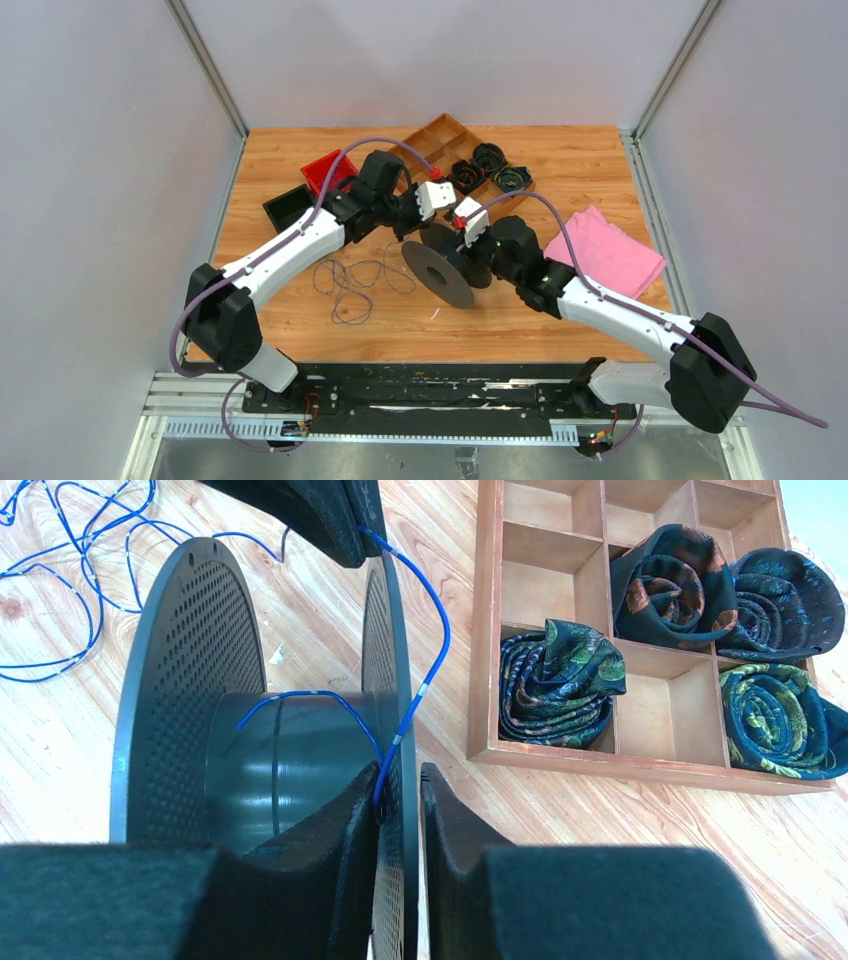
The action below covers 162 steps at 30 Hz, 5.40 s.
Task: Wrap the cables
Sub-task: Wrap the cable around the cable reel.
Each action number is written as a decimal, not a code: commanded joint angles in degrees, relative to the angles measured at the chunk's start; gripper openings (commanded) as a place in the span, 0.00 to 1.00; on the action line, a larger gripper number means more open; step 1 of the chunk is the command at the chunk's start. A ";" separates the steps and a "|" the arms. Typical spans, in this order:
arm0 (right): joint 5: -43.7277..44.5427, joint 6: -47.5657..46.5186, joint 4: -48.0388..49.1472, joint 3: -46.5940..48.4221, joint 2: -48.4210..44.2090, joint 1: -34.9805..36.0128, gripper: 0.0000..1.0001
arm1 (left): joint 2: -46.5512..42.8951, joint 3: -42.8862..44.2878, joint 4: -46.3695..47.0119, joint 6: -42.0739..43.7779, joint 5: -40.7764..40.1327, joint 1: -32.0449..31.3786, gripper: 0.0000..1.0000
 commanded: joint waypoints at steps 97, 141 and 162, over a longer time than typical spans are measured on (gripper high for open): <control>-19.77 12.77 -37.46 47.27 -0.33 -24.49 0.01 | -6.44 -31.46 41.16 -15.08 20.66 7.51 1.00; 2.32 22.90 -41.50 61.48 11.37 -26.58 0.01 | 4.86 -19.59 19.02 -9.33 12.55 -11.40 0.00; 15.74 14.64 -29.05 43.16 11.13 -23.15 0.01 | 2.37 6.32 -6.82 -7.62 24.66 -20.61 0.00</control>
